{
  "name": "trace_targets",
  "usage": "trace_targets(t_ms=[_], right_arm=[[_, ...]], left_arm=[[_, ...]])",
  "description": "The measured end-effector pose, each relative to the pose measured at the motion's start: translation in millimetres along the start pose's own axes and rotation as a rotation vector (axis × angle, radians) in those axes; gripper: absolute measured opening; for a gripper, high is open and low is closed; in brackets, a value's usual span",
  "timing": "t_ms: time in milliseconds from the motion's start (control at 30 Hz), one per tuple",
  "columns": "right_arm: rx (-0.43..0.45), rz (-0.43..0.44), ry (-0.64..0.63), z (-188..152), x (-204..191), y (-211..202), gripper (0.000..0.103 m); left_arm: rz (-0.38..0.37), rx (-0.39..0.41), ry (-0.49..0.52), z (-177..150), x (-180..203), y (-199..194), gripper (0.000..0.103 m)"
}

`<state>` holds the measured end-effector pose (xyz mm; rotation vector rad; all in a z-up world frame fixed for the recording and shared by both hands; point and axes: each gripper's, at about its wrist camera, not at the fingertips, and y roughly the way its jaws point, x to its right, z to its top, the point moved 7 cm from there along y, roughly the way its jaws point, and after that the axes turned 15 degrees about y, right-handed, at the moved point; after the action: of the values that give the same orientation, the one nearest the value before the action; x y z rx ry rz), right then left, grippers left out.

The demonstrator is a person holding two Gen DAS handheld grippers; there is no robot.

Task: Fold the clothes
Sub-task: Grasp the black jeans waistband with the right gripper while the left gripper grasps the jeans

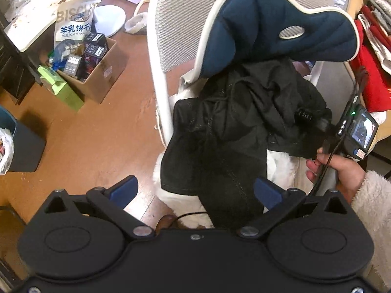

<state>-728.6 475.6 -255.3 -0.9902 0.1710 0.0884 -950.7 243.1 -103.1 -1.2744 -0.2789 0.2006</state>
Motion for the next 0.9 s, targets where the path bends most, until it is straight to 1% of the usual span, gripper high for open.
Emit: trace_targets(t_ms=[33, 67, 133, 233, 367, 433, 567, 600, 633, 700, 733, 800, 867, 900], right_arm=[[-0.002, 0.028, 0.061, 4, 1, -3, 0.025], [-0.004, 0.056, 0.121, 7, 2, -7, 0.018], [0.009, 0.115, 0.257, 15, 8, -18, 0.016], [0.046, 0.238, 0.485, 27, 26, -46, 0.014], [0.082, 0.392, 0.568, 40, 38, -88, 0.014], [0.100, 0.469, 0.609, 47, 45, -110, 0.014], [0.136, 0.624, 0.691, 60, 59, -154, 0.014], [0.145, 0.663, 0.711, 64, 63, -165, 0.013], [0.151, 0.700, 0.720, 67, 65, -176, 0.013], [0.133, 0.754, 0.683, 67, 62, -194, 0.014], [0.123, 0.777, 0.664, 67, 61, -202, 0.013], [0.107, 0.813, 0.611, 63, 57, -220, 0.013], [0.089, 0.844, 0.535, 59, 53, -236, 0.013], [0.076, 0.859, 0.504, 55, 52, -243, 0.013]], left_arm=[[-0.010, 0.004, -0.004, 1, 0, -1, 0.103], [-0.035, 0.003, -0.026, 1, 0, 0, 0.103], [-0.085, 0.003, -0.071, 2, -1, 0, 0.103], [-0.167, 0.009, -0.156, 3, 0, 1, 0.103], [-0.239, 0.029, -0.189, 8, 9, -1, 0.103], [-0.291, 0.038, -0.210, 12, 16, -1, 0.103], [-0.417, 0.045, -0.295, 22, 29, 0, 0.103], [-0.456, 0.036, -0.315, 24, 32, 1, 0.103], [-0.495, 0.031, -0.356, 27, 35, 4, 0.103], [-0.578, 0.013, -0.451, 31, 39, 11, 0.103], [-0.626, -0.004, -0.519, 33, 42, 17, 0.103], [-0.695, -0.025, -0.625, 36, 47, 29, 0.103], [-0.718, -0.028, -0.659, 42, 51, 38, 0.103], [-0.711, -0.030, -0.651, 46, 54, 41, 0.103]])
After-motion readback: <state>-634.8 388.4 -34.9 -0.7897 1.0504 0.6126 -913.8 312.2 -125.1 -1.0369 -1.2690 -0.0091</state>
